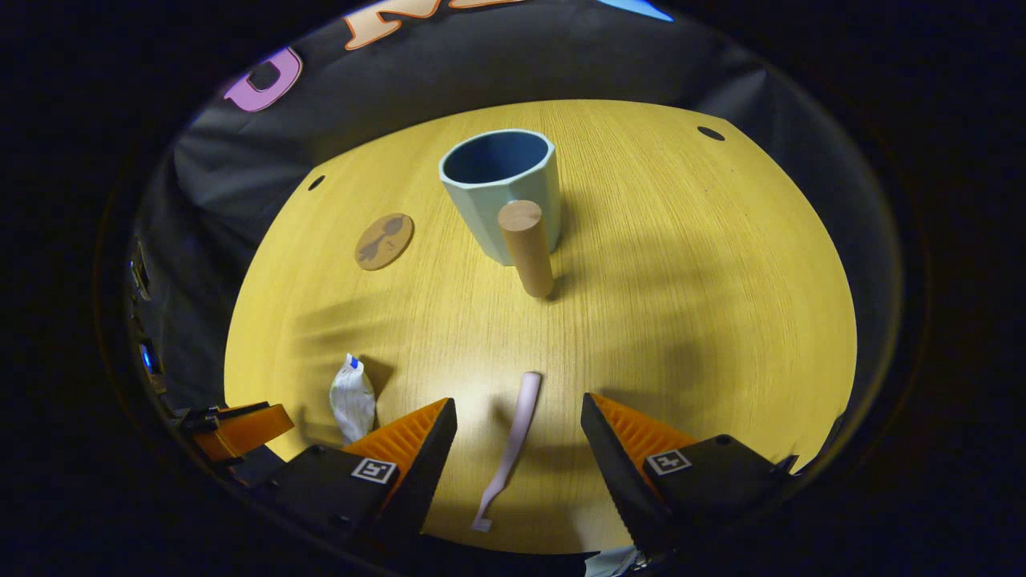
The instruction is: Put the toothbrush and toothpaste on the desktop into the cup, then pick up the cup and place it on the coaster on the desktop.
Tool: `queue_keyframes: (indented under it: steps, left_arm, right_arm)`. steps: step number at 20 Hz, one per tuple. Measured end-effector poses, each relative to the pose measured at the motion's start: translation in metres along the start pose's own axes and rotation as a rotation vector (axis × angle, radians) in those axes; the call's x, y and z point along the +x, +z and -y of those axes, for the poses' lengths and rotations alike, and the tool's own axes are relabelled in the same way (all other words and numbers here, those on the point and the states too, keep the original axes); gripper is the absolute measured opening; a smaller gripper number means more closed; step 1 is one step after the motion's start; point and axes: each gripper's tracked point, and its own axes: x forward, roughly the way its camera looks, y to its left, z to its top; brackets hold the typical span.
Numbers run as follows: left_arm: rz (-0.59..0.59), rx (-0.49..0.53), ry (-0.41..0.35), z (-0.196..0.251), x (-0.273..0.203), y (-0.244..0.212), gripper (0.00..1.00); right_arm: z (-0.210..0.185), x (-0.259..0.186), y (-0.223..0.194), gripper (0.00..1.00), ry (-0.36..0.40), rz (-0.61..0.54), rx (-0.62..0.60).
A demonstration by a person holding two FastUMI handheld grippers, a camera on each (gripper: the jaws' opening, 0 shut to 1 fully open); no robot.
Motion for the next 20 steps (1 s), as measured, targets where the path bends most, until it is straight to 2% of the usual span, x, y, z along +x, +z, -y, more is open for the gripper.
queue_keyframes:
  steps: [1, 2, 3, 4, 6, 8, 10, 11, 12, 13, 14, 15, 16, 17, 18, 19, 20]
  left_arm:
    - [-0.003, 0.005, -0.001, -0.001, 0.000, 0.000, 0.95]
    - [-0.006, 0.009, -0.003, 0.000, 0.000, 0.000, 0.95]
    - [-0.010, 0.014, -0.004, -0.001, 0.000, 0.001, 0.95]
    - [-0.012, 0.020, -0.004, -0.001, 0.001, 0.002, 0.95]
    - [-0.013, 0.033, -0.005, 0.000, 0.003, 0.005, 0.96]
    - [-0.014, 0.047, -0.016, 0.004, 0.004, 0.005, 0.95]
    - [-0.017, 0.061, -0.021, 0.005, 0.004, 0.006, 0.95]
    - [-0.018, 0.066, -0.023, 0.006, 0.003, 0.006, 0.96]
    - [-0.019, 0.069, -0.025, 0.008, 0.003, 0.006, 0.95]
    - [-0.021, 0.070, -0.027, 0.008, 0.003, 0.006, 0.95]
    - [-0.022, 0.071, -0.028, 0.009, 0.003, 0.006, 0.95]
    - [-0.024, 0.072, -0.028, 0.009, 0.003, 0.006, 0.95]
    - [-0.026, 0.073, -0.027, 0.009, 0.003, 0.006, 0.95]
    - [-0.026, 0.074, -0.027, 0.010, 0.003, 0.007, 0.96]
    - [-0.027, 0.076, -0.026, 0.010, 0.004, 0.007, 0.95]
    - [-0.027, 0.080, -0.026, 0.010, 0.005, 0.007, 0.96]
    - [-0.029, 0.085, -0.027, 0.012, 0.005, 0.008, 0.96]
  right_arm:
    - [0.001, 0.004, 0.000, 0.86, -0.004, -0.011, 0.001]
    - [0.000, 0.007, -0.001, 0.80, -0.005, -0.023, -0.002]
    - [0.000, 0.010, -0.002, 0.87, -0.009, -0.034, -0.007]
    - [-0.001, 0.012, -0.002, 0.74, -0.016, -0.043, -0.012]
    - [-0.003, 0.016, -0.003, 0.64, -0.023, -0.060, -0.020]
    - [-0.004, 0.021, -0.005, 0.63, -0.035, -0.070, -0.024]
    - [-0.004, 0.020, -0.007, 0.53, -0.042, -0.086, -0.028]
    - [-0.004, 0.022, -0.009, 0.51, -0.049, -0.097, -0.035]
    - [-0.002, 0.025, -0.010, 0.42, -0.061, -0.098, -0.046]
    - [-0.004, 0.024, -0.010, 0.51, -0.055, -0.100, -0.047]
    - [-0.004, 0.023, -0.009, 0.36, -0.056, -0.098, -0.052]
    - [-0.002, 0.025, -0.009, 0.40, -0.067, -0.094, -0.056]
    - [-0.001, 0.025, -0.008, 0.28, -0.073, -0.093, -0.054]
    - [-0.001, 0.024, -0.009, 0.22, -0.075, -0.096, -0.055]
    - [0.003, 0.026, -0.008, 0.21, -0.083, -0.096, -0.049]
    - [0.002, 0.026, -0.009, 0.14, -0.073, -0.098, -0.036]
    - [0.000, 0.024, -0.009, 0.12, -0.055, -0.108, -0.033]
